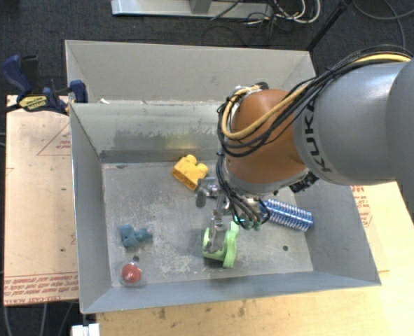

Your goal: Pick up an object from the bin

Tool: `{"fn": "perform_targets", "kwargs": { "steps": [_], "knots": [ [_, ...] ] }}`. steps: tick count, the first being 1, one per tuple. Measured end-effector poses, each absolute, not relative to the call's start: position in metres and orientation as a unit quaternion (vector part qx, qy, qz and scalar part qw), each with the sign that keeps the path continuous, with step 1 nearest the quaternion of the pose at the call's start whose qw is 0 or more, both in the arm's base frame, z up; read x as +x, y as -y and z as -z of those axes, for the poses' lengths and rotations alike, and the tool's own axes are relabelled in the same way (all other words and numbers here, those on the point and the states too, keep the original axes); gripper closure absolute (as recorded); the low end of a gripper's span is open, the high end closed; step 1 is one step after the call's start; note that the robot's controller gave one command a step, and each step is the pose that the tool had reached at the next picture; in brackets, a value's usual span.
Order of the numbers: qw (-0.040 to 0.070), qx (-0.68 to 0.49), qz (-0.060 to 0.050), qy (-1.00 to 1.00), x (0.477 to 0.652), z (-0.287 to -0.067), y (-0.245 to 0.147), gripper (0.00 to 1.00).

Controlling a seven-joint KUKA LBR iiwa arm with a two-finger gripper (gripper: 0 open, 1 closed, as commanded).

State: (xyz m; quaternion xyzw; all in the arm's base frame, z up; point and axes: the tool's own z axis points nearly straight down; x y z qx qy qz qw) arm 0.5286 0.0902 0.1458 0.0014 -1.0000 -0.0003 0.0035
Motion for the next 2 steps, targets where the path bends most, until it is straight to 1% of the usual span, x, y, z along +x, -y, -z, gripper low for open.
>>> {"fn": "perform_targets", "kwargs": {
  "steps": [1,2],
  "knots": [
    [0.001,-0.037,0.0,0.999,0.513,-0.122,-0.053,0.0],
    [-0.004,0.229,0.0,0.973,0.519,-0.218,-0.063,0.0]
  ]
}}
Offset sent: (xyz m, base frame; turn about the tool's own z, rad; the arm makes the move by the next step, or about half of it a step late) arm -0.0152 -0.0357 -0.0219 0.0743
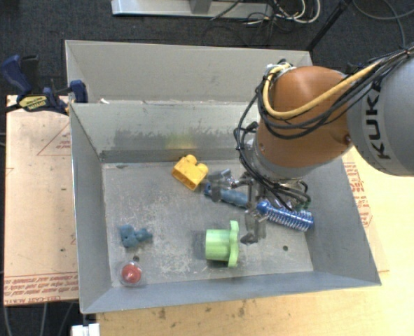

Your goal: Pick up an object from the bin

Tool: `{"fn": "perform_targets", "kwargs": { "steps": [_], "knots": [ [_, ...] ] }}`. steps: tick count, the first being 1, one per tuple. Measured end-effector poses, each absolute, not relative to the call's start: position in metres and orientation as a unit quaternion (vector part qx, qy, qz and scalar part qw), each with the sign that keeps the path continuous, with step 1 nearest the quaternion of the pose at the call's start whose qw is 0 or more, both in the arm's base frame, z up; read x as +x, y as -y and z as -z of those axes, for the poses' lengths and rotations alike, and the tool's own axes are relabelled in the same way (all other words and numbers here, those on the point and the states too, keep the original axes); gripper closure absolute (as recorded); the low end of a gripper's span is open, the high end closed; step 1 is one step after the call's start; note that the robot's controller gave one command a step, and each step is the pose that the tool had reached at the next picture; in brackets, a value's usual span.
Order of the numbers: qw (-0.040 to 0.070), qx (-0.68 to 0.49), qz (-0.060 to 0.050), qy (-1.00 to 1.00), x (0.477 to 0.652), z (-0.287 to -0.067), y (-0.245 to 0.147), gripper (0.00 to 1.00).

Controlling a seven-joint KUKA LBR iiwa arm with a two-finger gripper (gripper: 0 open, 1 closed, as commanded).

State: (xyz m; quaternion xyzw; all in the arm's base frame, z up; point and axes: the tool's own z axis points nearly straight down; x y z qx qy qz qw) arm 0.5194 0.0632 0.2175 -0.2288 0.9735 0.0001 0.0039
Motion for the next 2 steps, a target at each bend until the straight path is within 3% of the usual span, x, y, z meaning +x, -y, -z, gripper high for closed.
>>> {"fn": "perform_targets", "kwargs": {
  "steps": [1,2],
  "knots": [
    [-0.004,-0.253,-0.001,-0.968,0.5,-0.121,-0.05,0.0],
    [0.003,-0.341,0.0,-0.94,0.497,-0.07,-0.052,0.0]
  ]
}}
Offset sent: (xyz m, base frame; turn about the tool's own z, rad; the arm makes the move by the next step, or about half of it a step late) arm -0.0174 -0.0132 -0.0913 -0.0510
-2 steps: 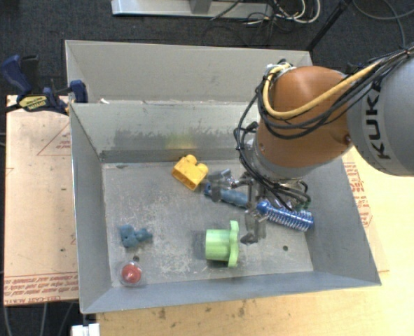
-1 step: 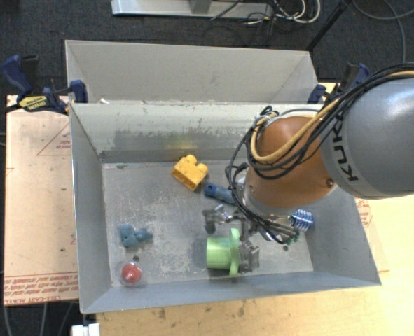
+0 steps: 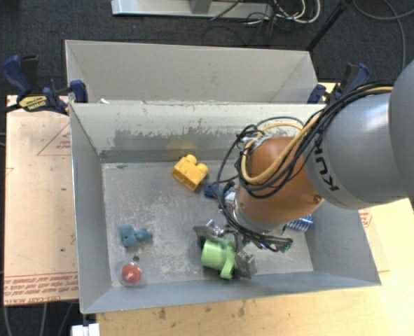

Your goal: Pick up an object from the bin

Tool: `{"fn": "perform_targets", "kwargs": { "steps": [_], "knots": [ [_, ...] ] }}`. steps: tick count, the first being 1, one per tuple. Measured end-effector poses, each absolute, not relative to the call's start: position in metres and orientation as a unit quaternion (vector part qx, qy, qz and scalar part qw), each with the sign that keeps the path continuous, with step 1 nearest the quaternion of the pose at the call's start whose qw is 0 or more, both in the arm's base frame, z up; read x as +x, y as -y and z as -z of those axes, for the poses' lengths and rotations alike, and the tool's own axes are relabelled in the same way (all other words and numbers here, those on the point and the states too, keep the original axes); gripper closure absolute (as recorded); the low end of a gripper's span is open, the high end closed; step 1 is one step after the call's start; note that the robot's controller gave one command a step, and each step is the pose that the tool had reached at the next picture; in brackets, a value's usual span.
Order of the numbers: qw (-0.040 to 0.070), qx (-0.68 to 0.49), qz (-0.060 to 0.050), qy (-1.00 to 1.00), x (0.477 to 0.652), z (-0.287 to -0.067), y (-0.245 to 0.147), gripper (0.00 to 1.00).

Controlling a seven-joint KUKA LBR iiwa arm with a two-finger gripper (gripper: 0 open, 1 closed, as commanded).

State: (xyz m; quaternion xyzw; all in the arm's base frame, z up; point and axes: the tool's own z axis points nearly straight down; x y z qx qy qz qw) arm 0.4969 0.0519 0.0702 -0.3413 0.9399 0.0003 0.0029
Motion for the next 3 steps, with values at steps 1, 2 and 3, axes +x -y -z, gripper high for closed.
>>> {"fn": "perform_targets", "kwargs": {
  "steps": [1,2,3],
  "knots": [
    [0.005,-0.341,0.0,-0.94,0.498,-0.071,-0.052,1.0],
    [0.005,-0.351,0.0,-0.936,0.493,-0.194,-0.066,1.0],
    [0.003,-0.562,0.0,-0.827,0.507,-0.247,-0.061,1.0]
  ]
}}
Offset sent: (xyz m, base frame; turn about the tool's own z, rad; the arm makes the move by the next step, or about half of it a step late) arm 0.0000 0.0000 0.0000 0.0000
